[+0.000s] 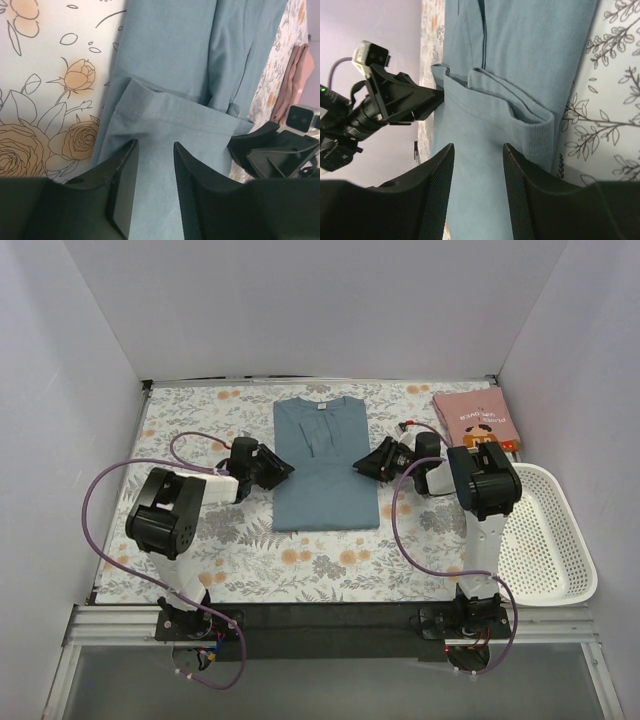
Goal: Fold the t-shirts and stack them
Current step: Fold the tshirt
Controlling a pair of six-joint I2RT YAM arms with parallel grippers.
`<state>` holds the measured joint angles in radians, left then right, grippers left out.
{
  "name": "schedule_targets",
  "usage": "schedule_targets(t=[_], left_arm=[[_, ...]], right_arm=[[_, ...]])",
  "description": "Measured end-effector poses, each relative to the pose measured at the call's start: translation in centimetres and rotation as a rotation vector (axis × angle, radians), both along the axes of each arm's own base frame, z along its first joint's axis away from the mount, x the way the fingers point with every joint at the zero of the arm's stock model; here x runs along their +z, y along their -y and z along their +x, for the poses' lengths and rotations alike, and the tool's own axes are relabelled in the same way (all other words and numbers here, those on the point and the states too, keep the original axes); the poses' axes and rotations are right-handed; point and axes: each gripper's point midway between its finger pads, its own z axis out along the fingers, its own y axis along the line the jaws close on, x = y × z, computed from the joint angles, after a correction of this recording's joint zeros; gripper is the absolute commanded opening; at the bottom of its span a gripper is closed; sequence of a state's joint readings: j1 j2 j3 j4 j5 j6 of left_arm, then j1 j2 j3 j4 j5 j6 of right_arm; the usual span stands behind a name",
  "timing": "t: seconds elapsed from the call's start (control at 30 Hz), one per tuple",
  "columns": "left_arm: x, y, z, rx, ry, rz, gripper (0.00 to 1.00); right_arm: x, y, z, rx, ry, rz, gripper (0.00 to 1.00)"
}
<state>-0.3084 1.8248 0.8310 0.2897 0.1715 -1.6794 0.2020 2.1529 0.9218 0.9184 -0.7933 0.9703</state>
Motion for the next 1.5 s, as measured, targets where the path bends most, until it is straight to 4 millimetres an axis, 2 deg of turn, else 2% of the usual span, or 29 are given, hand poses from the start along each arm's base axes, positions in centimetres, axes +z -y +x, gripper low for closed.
schedule_targets(t=[0.13,0.17,0.3,0.37,0.4,0.47,0.53,0.7,0.8,0.87,1.17,1.4,1.5], left_arm=[[1.0,-0.7,-0.7,-0.021,0.011,0.060,0.51],[1.5,-1.0,-0.9,-0.021,0.018,0.079,0.57],[4.7,-2.8,-2.1,-0.027,0.052,0.187,0.70],[6.4,-3.7,-2.6,-0.024,0.060,0.247,0.72],[7.0,-3.9,-2.8,-0.026,0.062,0.275,0.78],[7.5,-4.1,-4.0,-0.046,0.047,0.339,0.79],[7.2,-3.9,-5.9,-0.084,0.010,0.392,0.80],[4.7,-3.1,-12.2,-0.207,-0.111,0.503,0.80],[3.6,-3.8,-14.8,-0.231,-0.173,0.541,0.80],[3.1,-4.4,-15.7,-0.229,-0.210,0.557,0.80],[2.5,-4.3,-16.2,-0.232,-0.243,0.576,0.79],[1.9,-4.1,-16.4,-0.237,-0.257,0.585,0.78],[1.6,-4.1,-16.5,-0.243,-0.267,0.592,0.78]], right_arm=[[0.7,0.5,-0.5,0.008,0.014,-0.077,0.52],[1.3,0.8,-0.6,0.003,0.024,-0.109,0.52],[4.5,2.5,-1.2,-0.032,0.109,-0.275,0.56],[5.9,3.6,-1.6,-0.047,0.153,-0.384,0.57],[6.2,4.0,-1.9,-0.051,0.163,-0.431,0.57],[6.3,4.8,-3.2,-0.046,0.169,-0.544,0.59],[5.6,5.3,-5.2,-0.017,0.153,-0.655,0.60],[3.3,5.7,-11.0,0.091,0.090,-0.849,0.60],[2.1,5.6,-13.9,0.152,0.057,-0.923,0.59],[1.6,5.5,-15.0,0.176,0.041,-0.956,0.57],[-0.3,5.0,-16.5,0.218,0.015,-1.053,0.52],[-2.1,5.4,-16.8,0.225,-0.019,-1.116,0.48],[-2.1,5.3,-16.5,0.217,-0.008,-1.116,0.47]])
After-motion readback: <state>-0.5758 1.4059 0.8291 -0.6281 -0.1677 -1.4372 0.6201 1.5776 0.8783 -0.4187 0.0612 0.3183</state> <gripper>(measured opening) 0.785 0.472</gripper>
